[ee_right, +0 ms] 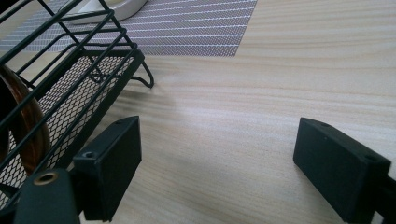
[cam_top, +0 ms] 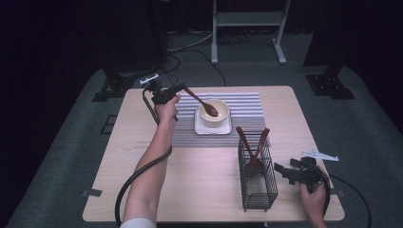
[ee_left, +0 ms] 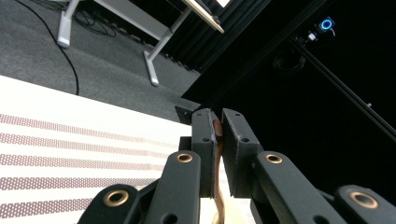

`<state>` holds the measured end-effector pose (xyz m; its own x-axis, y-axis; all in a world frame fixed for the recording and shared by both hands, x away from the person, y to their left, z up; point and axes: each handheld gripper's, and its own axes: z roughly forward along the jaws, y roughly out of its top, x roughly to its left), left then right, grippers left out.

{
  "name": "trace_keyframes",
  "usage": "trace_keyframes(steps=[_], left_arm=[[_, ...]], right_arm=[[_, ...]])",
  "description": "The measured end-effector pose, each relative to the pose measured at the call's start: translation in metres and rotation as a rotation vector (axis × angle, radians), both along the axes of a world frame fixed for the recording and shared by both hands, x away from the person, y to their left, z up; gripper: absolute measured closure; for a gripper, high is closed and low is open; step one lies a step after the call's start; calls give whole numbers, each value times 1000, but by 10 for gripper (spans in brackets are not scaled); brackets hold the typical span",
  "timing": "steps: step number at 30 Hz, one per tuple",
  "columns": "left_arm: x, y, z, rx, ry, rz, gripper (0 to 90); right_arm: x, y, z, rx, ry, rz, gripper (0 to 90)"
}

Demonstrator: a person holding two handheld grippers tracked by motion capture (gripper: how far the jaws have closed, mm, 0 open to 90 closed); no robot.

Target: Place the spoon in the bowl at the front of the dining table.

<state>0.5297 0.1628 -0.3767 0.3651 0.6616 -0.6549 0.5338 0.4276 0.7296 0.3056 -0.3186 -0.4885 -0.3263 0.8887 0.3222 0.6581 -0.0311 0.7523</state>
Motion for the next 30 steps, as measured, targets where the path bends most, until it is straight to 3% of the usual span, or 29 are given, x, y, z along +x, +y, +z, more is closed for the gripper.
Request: trace_keyframes(steps=[14, 30], left_arm=[[5, 0, -11, 19, 18, 20, 839], [8, -3, -21, 8, 34, 32, 838]], right_arm=[[0, 0, 0, 1, -1, 0, 141], [0, 0, 0, 3, 0, 1, 141]])
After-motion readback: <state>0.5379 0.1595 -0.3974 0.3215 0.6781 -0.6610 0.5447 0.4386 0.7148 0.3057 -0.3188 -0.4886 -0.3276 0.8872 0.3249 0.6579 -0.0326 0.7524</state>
